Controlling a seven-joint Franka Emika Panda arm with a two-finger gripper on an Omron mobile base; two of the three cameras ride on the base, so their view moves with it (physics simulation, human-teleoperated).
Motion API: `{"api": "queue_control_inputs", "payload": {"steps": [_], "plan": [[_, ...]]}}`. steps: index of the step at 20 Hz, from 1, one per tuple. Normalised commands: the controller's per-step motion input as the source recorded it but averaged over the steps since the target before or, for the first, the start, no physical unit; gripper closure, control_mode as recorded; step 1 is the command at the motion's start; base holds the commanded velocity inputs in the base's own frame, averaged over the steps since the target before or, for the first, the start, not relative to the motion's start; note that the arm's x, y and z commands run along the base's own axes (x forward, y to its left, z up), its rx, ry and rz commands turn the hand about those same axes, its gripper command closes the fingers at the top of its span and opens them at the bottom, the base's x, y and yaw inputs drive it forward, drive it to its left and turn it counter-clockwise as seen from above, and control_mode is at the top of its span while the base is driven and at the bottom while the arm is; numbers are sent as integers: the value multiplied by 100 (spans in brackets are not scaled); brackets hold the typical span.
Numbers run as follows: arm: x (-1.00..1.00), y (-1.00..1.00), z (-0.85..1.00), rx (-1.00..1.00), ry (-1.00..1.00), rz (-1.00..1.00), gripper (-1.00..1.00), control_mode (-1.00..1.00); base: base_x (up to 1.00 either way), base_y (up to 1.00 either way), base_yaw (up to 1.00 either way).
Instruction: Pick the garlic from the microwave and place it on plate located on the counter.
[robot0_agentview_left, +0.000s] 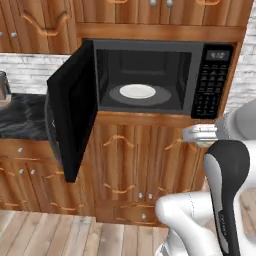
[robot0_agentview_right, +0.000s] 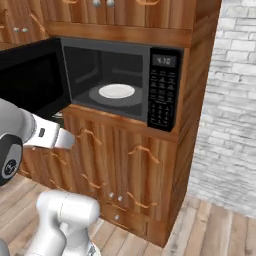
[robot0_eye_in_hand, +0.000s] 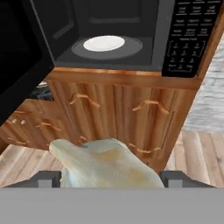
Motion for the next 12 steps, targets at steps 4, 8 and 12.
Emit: {"api": "queue_control_inputs", "payload": {"steps": [4,8,12], "plan": [[0,0,0,0,0,0,100,100,-64,-17,94],[0,0,0,0,0,0,100,100,-78,-8,97],[0,0,0,0,0,0,100,100,-62,-1,100]]}}
